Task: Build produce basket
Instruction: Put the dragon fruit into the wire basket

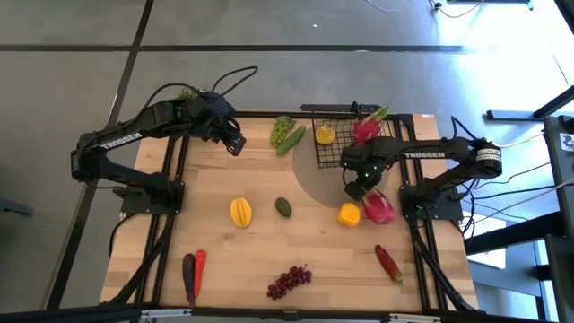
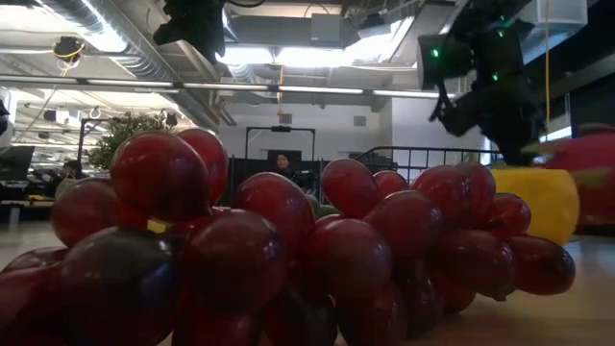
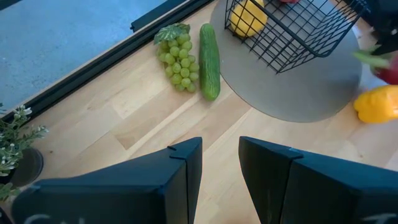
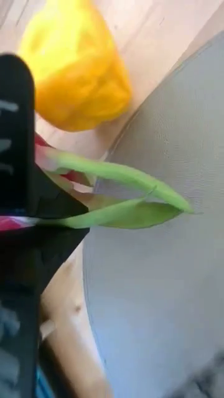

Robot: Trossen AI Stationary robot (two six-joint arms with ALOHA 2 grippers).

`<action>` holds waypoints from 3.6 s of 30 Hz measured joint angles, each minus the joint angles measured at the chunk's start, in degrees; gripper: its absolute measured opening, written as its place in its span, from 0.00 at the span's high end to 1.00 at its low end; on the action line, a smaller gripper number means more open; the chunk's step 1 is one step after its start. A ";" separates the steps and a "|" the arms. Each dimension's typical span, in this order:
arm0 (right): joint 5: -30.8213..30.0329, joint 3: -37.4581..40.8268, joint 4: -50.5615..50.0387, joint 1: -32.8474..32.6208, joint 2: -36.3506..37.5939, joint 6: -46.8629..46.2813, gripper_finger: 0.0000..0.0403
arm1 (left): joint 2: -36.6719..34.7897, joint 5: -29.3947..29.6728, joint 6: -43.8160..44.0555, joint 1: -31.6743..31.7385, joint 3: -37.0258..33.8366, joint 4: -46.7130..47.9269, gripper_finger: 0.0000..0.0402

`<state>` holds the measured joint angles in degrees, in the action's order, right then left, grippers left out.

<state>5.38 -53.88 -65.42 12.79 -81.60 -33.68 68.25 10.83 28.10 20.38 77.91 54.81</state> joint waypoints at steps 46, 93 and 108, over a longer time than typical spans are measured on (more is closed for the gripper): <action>-41.77 -10.62 45.05 13.37 -0.04 20.46 1.00 | 0.01 0.00 -7.19 0.00 0.00 -0.24 0.76; -27.86 2.86 57.54 24.46 -3.15 23.49 0.87 | 0.00 -0.01 -4.24 0.00 0.00 -0.36 0.76; -29.28 2.83 59.62 25.17 -3.08 23.56 0.69 | 0.01 -0.01 -4.18 0.00 0.00 -0.35 0.76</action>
<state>-23.90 -51.05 -5.80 37.95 -84.68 -10.12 68.26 10.82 23.92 20.38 77.91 54.46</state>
